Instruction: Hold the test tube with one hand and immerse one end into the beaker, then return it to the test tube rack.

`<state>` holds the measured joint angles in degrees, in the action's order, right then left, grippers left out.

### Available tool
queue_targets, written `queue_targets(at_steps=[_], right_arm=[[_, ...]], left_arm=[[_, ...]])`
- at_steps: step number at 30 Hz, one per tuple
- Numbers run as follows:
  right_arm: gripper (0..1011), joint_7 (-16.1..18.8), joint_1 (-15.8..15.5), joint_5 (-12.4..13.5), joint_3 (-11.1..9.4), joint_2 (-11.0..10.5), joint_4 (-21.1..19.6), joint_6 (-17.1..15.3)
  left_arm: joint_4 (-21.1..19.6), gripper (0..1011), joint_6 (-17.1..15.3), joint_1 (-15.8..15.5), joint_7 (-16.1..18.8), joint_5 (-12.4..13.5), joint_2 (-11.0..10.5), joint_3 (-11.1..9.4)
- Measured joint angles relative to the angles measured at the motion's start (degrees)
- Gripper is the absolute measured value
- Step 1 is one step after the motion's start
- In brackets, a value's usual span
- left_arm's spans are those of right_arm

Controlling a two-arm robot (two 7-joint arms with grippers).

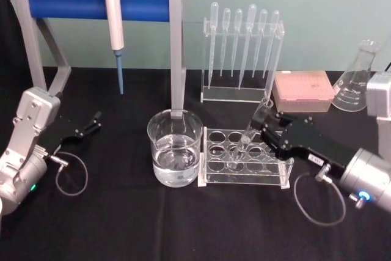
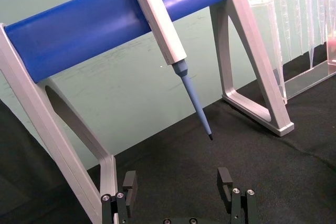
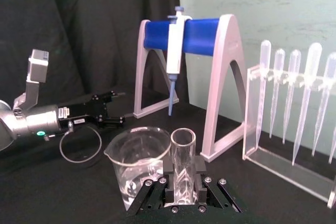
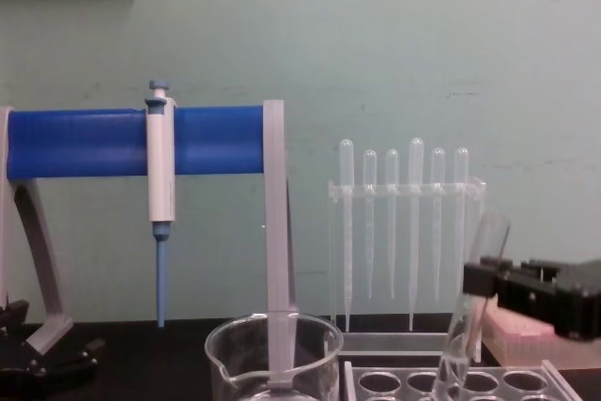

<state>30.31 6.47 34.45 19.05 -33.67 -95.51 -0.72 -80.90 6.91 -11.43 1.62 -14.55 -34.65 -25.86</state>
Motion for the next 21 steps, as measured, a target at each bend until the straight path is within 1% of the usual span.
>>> queue_targets(at_steps=[4,5,8,12,16,18,21], right_arm=[[221,0.5,2.4,0.7,0.0,-1.6,-1.3,-2.8],[218,0.5,2.4,0.7,0.0,-1.6,-1.3,-2.8],[221,0.9,4.6,1.7,0.2,-3.1,-2.2,-5.8],[218,1.3,6.3,2.5,0.4,-4.3,-2.8,-8.0],[221,2.3,9.0,4.0,0.7,-6.2,-3.4,-11.3],[221,2.8,10.2,4.6,0.8,-7.0,-3.6,-12.6],[221,3.5,11.4,5.1,1.0,-7.9,-3.9,-13.7]], left_arm=[[0.0,1000,0.0,0.0,0.0,0.0,0.0,0.0],[0.0,1000,0.0,0.0,0.0,0.0,0.0,0.0],[0.0,1000,0.0,0.0,0.0,0.0,0.0,0.0],[0.0,1000,0.0,0.0,0.0,0.0,0.0,0.0],[0.0,1000,0.0,0.0,0.0,0.0,0.0,0.0],[0.0,1000,0.0,0.0,0.0,0.0,0.0,0.0],[0.0,1000,0.0,0.0,0.0,0.0,0.0,0.0]])
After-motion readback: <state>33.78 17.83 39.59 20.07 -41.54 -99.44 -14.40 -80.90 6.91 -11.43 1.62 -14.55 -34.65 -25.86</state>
